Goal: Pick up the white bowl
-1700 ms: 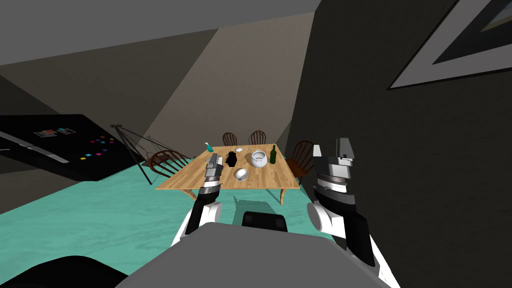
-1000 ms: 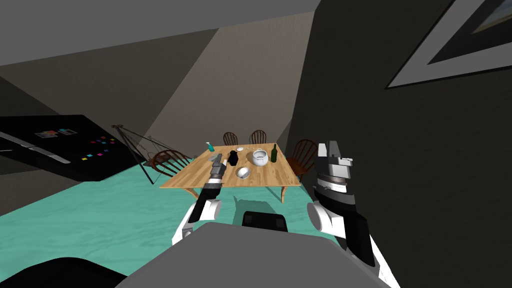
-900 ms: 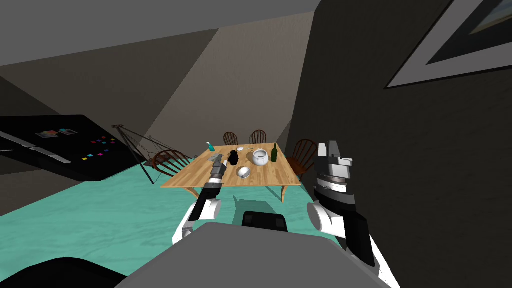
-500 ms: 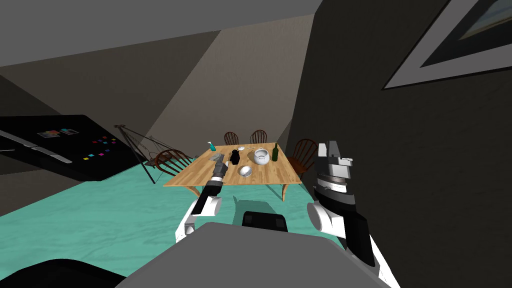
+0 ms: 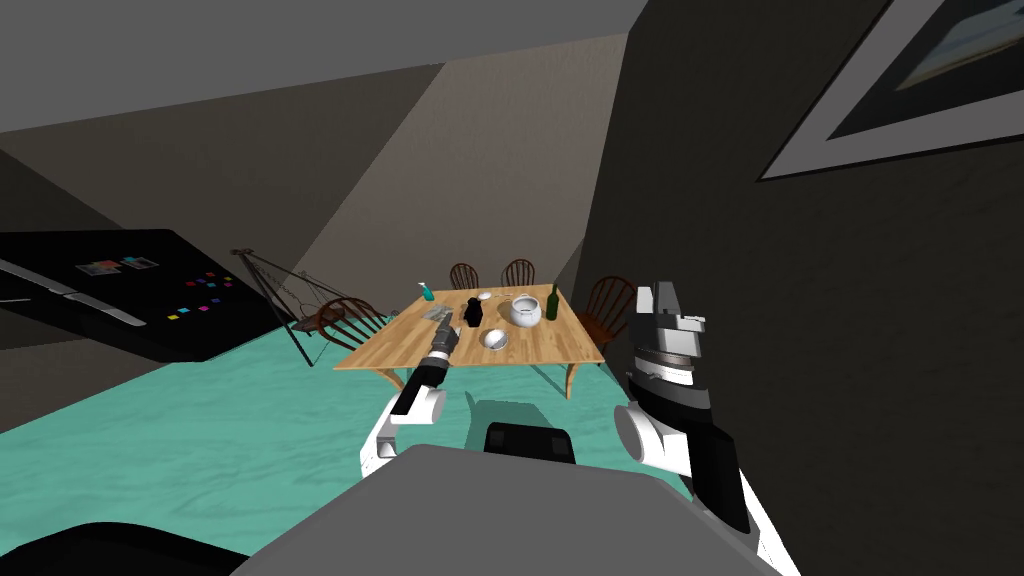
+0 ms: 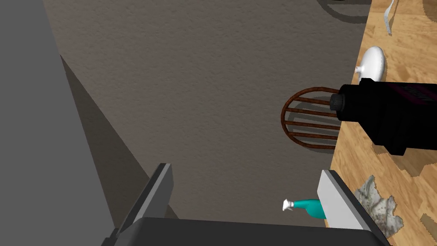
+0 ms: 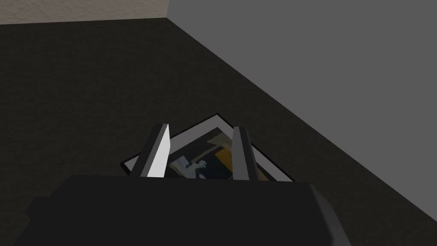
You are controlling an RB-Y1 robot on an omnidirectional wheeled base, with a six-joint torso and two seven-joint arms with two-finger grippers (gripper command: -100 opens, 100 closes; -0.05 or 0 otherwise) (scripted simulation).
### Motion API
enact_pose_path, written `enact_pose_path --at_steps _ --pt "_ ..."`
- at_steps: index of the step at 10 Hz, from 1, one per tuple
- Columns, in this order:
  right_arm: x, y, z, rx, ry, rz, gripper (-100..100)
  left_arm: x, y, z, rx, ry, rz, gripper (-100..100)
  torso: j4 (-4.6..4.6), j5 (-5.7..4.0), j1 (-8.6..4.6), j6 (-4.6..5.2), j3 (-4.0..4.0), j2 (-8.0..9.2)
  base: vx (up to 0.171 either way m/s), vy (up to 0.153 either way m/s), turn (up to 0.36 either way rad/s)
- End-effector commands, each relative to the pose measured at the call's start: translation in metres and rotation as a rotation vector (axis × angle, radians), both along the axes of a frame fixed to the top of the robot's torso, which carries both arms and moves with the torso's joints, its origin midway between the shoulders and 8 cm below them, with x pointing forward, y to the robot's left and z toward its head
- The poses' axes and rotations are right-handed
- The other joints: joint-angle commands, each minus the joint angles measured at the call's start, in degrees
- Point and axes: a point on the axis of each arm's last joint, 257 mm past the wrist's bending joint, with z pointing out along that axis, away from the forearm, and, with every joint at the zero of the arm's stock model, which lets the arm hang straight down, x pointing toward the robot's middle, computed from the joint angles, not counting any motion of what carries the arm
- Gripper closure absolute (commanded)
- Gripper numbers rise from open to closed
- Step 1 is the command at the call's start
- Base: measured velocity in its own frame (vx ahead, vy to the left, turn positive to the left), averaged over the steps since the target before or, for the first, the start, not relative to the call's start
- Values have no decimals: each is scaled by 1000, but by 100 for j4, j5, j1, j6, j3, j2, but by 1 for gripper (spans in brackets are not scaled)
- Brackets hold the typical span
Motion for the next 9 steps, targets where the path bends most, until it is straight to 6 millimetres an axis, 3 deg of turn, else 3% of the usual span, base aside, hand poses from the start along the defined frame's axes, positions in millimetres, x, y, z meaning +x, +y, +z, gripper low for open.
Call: enact_pose_path --at_steps 1,9 --pt "0 0 0 0 0 0 0 4 0 -11 -16 34 1 -100 0 0 0 0 0 0 -28 29 -6" --pt "0 0 0 0 0 0 0 27 17 -84 -116 275 32 -100 -4 -5 -24 0 -10 -17 -9 4 -13"
